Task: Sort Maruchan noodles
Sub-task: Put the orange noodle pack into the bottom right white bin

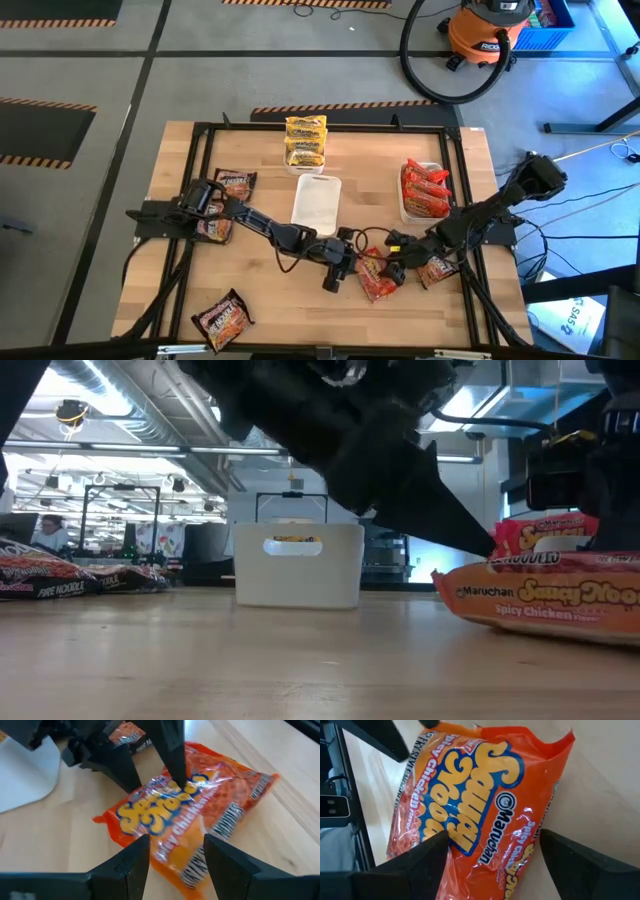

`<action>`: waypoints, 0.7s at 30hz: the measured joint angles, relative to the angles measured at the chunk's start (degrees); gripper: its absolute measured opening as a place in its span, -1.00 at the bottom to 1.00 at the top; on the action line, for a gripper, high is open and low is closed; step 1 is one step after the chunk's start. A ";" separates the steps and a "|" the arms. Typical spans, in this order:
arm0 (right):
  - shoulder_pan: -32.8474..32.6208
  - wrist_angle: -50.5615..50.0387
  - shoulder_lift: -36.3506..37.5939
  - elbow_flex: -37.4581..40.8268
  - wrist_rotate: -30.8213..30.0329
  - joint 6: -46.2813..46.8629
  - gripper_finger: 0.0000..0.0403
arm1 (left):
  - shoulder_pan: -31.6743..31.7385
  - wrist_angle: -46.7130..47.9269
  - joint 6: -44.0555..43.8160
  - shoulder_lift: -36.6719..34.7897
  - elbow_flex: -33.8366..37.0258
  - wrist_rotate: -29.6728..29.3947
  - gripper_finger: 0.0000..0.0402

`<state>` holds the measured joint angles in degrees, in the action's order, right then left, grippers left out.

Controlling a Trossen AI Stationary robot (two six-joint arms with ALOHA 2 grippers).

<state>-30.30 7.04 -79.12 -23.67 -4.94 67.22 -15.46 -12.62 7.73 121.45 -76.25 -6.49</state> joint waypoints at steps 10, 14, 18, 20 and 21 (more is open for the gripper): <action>-0.02 0.12 -0.61 -0.06 -0.37 0.00 0.49 | -2.79 4.24 -9.50 -1.78 -0.07 3.43 -0.11; -0.02 0.59 -0.65 0.01 -1.11 0.02 0.49 | -1.52 4.99 -10.42 0.17 -0.19 5.21 -0.11; -0.02 0.54 -0.65 0.03 -1.38 0.16 0.49 | -0.82 6.48 -7.44 1.71 -3.28 5.61 -0.11; -0.07 0.54 -0.65 0.03 -1.02 0.59 0.49 | -0.56 8.19 -6.85 2.93 -5.22 5.54 -0.11; -0.11 0.56 -0.65 0.03 -0.84 1.17 0.49 | -0.42 8.69 -6.52 3.14 -5.86 5.49 -0.11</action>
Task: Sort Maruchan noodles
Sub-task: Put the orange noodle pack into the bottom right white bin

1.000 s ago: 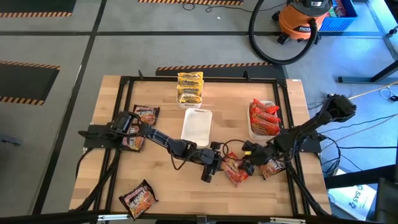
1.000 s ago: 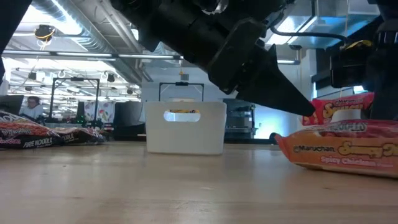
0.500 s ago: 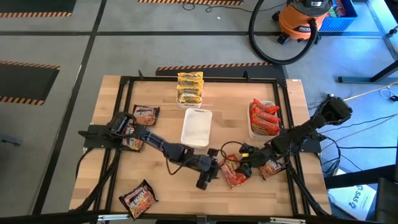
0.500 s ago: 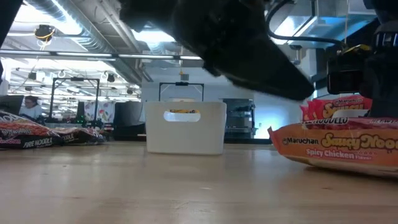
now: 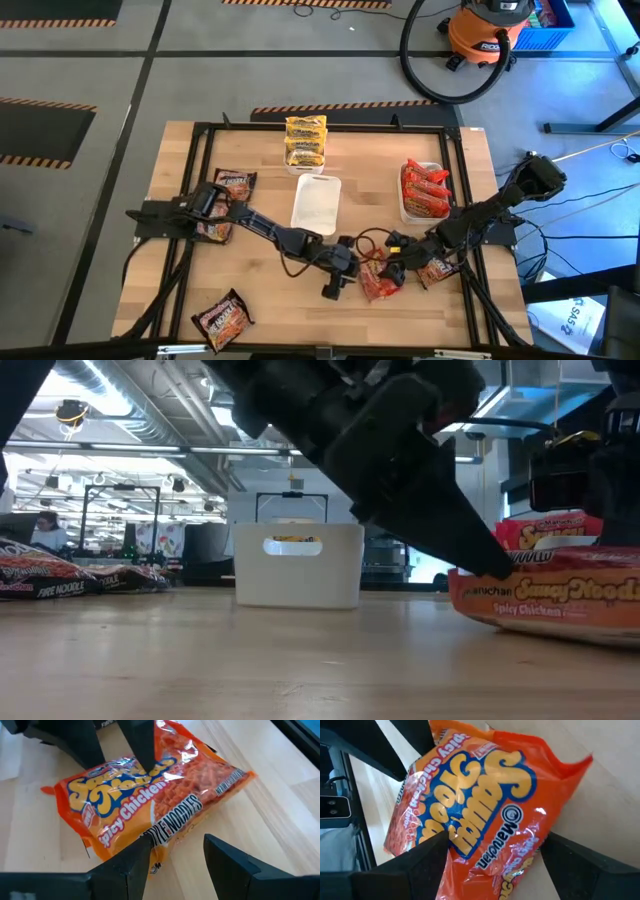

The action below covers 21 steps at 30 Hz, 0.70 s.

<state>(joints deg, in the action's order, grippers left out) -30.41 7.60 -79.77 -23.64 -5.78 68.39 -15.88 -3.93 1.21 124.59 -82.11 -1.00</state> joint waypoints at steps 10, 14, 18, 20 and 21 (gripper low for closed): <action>0.09 6.58 -0.17 0.25 -0.45 -2.94 0.49 | 0.83 0.32 0.84 0.86 -1.22 -0.97 -0.11; 0.09 8.92 -0.17 0.24 -2.91 -4.56 0.49 | 0.78 0.32 0.90 0.86 -1.22 -0.96 -0.11; 0.09 10.52 -0.17 0.24 -4.95 -4.75 0.49 | 0.81 0.32 0.90 0.86 -1.22 -1.04 -0.11; 0.09 11.37 -0.17 0.24 -5.31 -4.85 0.48 | 0.79 0.23 0.90 0.86 -1.22 -1.45 -0.11; 0.09 11.73 -0.17 0.24 -5.44 -5.06 0.47 | 0.77 0.11 0.90 0.86 -1.22 -1.86 -0.11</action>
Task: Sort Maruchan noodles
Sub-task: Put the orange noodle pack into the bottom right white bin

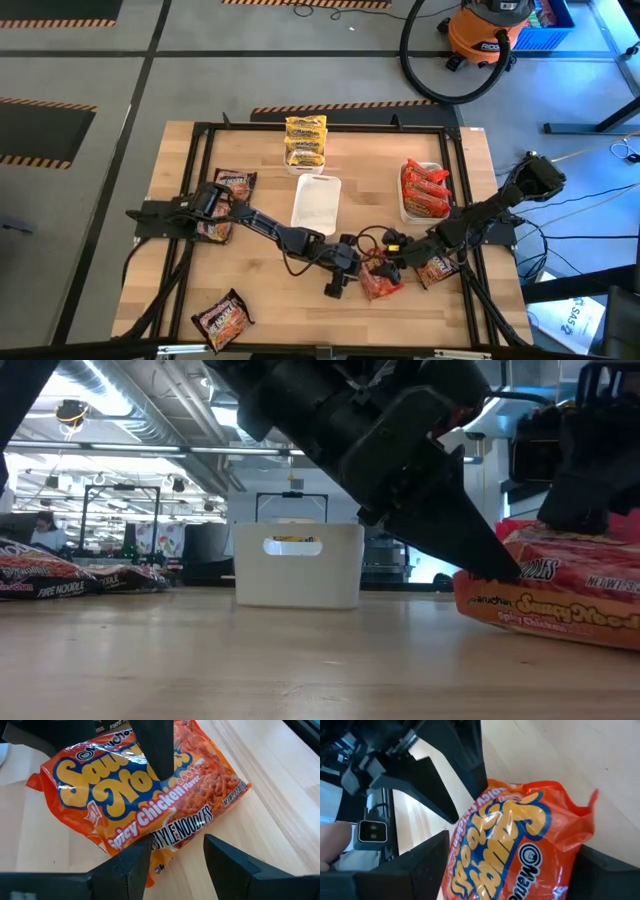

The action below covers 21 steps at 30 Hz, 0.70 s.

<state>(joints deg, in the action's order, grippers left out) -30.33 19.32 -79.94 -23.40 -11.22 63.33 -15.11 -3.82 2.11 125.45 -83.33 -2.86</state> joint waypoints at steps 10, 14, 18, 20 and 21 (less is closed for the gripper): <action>0.00 0.47 0.02 0.00 -0.12 -0.62 0.08 | -0.07 -2.00 0.79 0.00 0.00 -3.00 -0.11; 0.00 -0.01 0.04 0.00 0.17 -1.22 -0.05 | -0.07 -2.36 1.44 0.00 0.00 -3.42 -0.11; 0.00 -0.83 0.07 0.00 0.00 -3.49 -0.20 | -0.09 -2.20 1.53 0.00 0.00 -4.79 -0.11; 0.00 -1.24 0.07 -0.08 -0.27 -3.91 -0.30 | -0.08 -1.41 1.99 -0.20 0.00 -5.55 -0.11; 0.00 -1.37 0.11 -0.20 -0.36 -4.14 -0.35 | -0.07 -0.67 2.25 -0.50 0.00 -5.61 -0.11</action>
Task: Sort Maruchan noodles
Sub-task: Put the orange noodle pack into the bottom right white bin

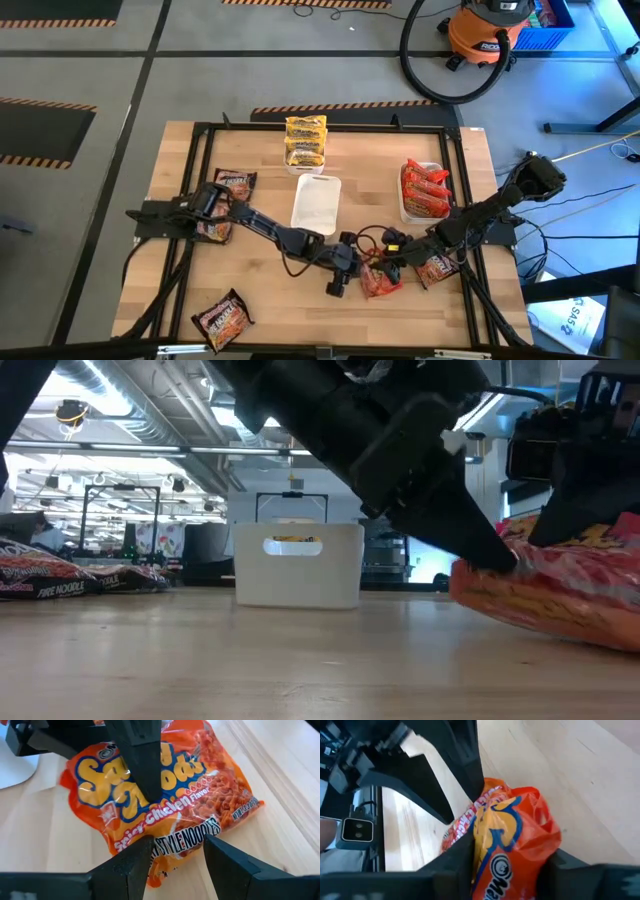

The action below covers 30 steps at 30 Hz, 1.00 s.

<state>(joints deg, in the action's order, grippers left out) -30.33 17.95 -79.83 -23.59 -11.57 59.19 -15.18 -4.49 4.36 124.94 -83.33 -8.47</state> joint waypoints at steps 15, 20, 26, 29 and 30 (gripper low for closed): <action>-0.11 -5.10 5.03 -0.19 2.26 -5.58 -0.58 | -3.39 16.57 0.71 -10.22 2.31 -8.13 -0.11; -0.09 -8.46 8.42 -0.73 2.05 -5.74 -0.63 | -3.97 16.31 -1.15 -16.60 10.23 -8.32 -0.11; -0.09 -28.07 12.09 -9.93 -0.89 -7.98 -0.60 | -4.06 10.36 -5.26 -25.58 22.34 -7.66 -0.11; -0.07 -41.58 12.15 -17.01 -3.27 -9.87 -0.61 | -4.39 7.05 -6.53 -29.54 27.12 -7.51 -0.11; -0.09 -47.07 12.20 -19.72 -4.49 -10.20 -0.61 | -4.44 6.11 -6.72 -30.41 28.35 -7.50 -0.11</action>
<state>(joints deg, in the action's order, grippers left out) -30.41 -29.12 -67.64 -43.31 -16.07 48.99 -19.63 1.61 -2.36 94.54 -54.98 -15.97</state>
